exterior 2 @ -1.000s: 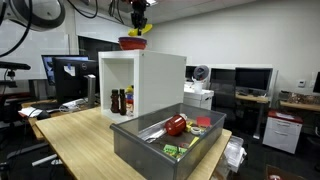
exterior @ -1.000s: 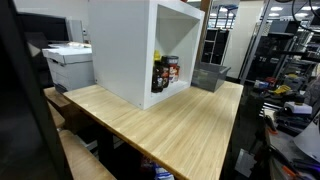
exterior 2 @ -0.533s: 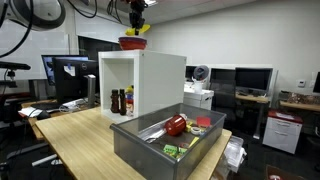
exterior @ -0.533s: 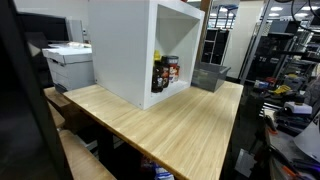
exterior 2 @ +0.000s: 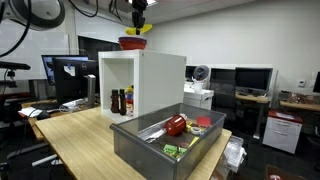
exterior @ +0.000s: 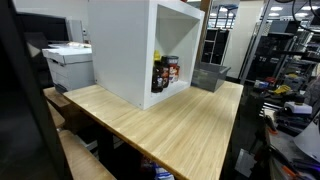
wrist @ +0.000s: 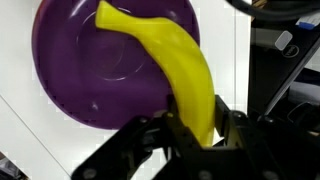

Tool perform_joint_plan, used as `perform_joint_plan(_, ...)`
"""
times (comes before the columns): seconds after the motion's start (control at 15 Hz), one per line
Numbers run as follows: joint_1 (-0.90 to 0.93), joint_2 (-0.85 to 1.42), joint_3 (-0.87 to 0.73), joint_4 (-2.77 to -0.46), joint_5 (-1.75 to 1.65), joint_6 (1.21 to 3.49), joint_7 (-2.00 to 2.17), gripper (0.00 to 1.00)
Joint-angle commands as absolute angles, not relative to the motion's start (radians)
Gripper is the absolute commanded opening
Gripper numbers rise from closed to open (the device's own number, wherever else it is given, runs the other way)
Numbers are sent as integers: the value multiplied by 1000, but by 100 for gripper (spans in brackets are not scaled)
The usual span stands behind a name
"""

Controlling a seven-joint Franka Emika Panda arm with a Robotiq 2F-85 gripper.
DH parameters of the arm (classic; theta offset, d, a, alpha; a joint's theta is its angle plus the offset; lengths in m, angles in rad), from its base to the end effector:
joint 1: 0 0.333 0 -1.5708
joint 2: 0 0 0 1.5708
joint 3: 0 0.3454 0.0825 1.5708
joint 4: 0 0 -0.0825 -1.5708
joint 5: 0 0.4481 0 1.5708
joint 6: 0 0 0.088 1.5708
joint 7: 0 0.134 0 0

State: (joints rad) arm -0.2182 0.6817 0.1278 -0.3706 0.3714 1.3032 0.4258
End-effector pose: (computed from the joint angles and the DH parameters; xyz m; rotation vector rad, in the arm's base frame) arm 0.7391 -0.0661 0.7501 -2.6165 0.5418 -0.2595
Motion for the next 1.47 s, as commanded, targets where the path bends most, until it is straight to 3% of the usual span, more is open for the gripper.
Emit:
perform_joint_plan(0.0, -223, 652, 102, -409, 341, 1278, 481, 12)
perform_joint_plan(0.47, -243, 667, 116, -398, 375, 1243, 477, 12)
perform_joint_plan(0.53, -227, 670, 95, -394, 345, 1264, 490, 37)
perform_joint_plan(1.2, -228, 670, 105, -393, 352, 1264, 490, 37)
perform_joint_plan(1.27, -229, 670, 105, -393, 352, 1264, 490, 12)
perform_joint_plan(1.4, -228, 671, 107, -394, 354, 1264, 490, 12)
